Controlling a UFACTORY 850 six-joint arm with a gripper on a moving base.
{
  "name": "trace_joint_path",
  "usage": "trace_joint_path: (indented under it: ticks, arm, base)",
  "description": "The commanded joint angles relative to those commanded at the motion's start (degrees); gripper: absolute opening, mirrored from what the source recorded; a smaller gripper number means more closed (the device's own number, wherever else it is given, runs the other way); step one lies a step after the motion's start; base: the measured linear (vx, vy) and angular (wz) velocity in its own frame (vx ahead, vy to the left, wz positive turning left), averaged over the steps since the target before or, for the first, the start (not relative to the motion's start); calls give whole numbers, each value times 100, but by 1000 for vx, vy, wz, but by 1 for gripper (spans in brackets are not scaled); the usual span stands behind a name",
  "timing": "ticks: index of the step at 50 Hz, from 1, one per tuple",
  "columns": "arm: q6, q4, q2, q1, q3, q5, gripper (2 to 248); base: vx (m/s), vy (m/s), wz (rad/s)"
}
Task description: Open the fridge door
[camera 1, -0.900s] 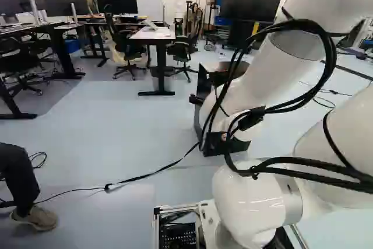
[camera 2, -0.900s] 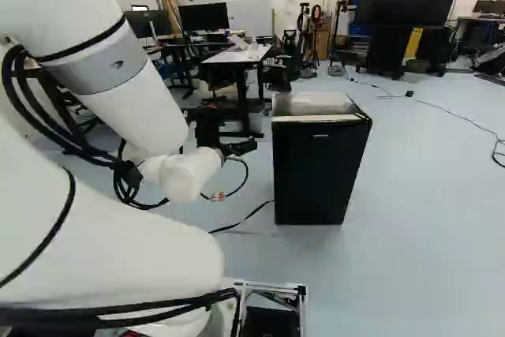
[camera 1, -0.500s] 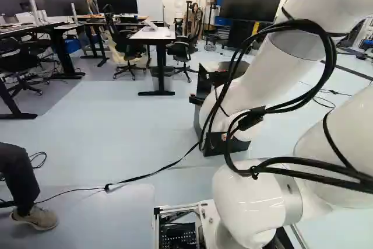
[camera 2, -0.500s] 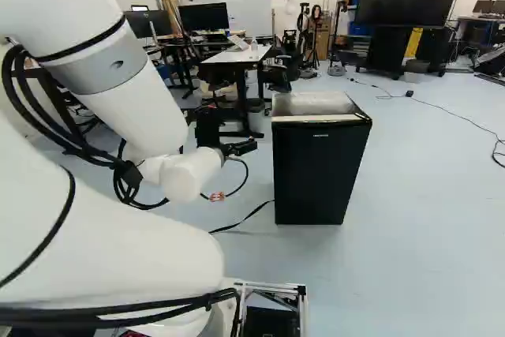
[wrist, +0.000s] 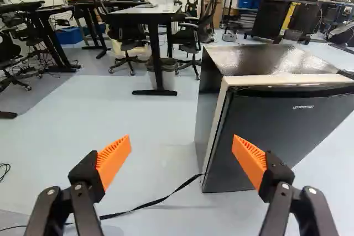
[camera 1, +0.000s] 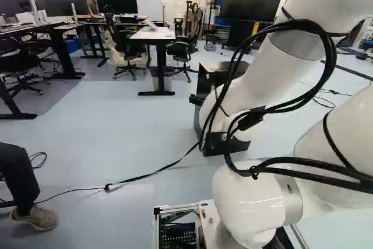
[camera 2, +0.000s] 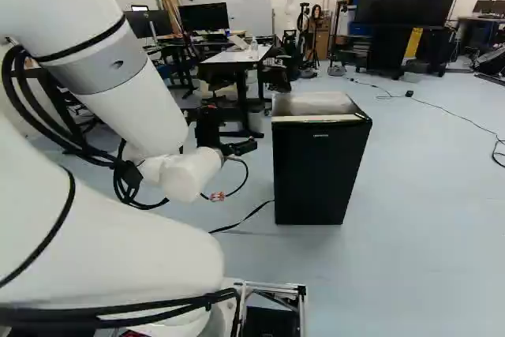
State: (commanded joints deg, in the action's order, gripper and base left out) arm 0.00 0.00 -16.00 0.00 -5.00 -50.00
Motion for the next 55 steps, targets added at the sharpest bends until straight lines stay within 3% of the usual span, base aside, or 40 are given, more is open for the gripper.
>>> trace_joint_path:
  ticks: [29, 55]
  arm:
    - [0, 48, 640, 29, -560, 0, 247]
    - [0, 544, 1165, 399, -1053, 0, 247]
  base:
    - [0, 0, 0]
    - [0, 0, 0]
